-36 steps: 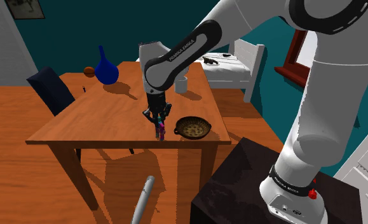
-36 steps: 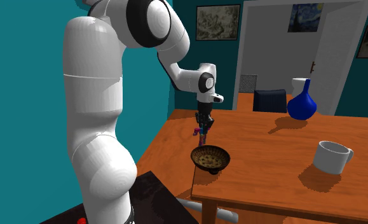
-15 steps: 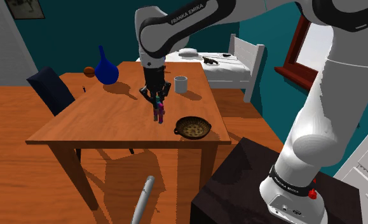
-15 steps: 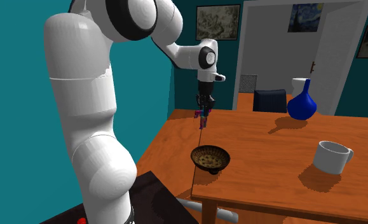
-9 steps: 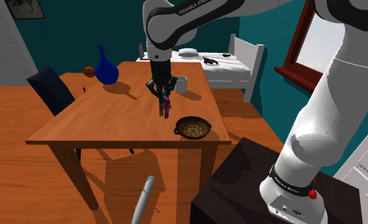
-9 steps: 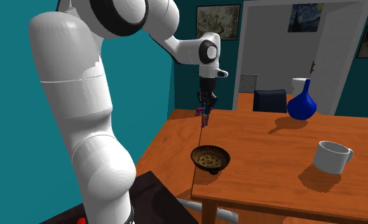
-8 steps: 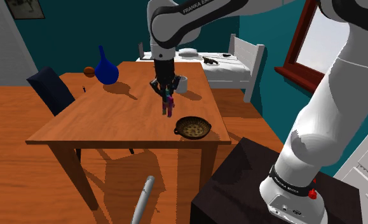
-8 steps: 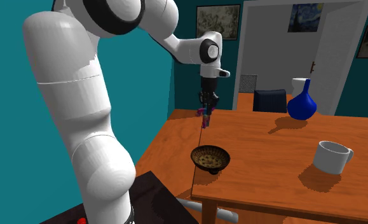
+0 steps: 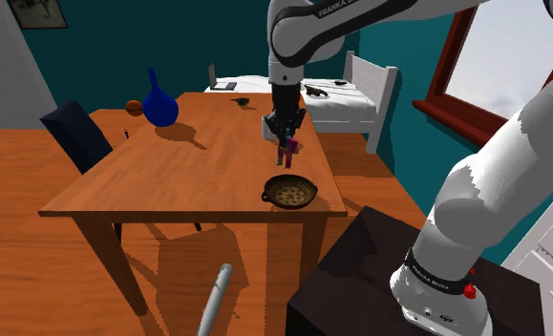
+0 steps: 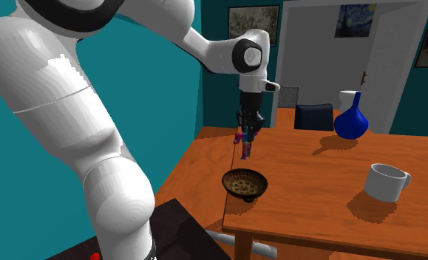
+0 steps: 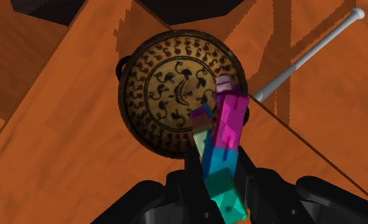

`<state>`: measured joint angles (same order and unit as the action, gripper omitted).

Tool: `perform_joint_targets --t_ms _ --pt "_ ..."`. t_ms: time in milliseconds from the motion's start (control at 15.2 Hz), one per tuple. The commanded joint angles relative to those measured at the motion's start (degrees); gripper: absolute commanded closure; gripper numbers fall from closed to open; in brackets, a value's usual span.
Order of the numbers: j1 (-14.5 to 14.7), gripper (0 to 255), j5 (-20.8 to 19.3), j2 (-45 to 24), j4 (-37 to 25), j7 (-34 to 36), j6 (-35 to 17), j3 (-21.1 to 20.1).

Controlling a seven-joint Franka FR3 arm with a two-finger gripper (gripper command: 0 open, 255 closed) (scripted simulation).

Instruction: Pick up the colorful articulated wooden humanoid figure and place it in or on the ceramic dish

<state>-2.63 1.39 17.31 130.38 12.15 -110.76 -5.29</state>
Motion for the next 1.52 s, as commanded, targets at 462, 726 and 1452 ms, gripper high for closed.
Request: perform_joint_targets --t_ms 462,726,1452 --pt "-0.4 255 -0.2 -0.5 5.7 -1.2 -6.2 0.6" --pt "-0.4 255 -0.3 -1.8 7.7 -1.1 -9.5 0.6" --pt "-0.4 255 -0.3 -3.2 9.5 -1.0 -12.7 0.5"
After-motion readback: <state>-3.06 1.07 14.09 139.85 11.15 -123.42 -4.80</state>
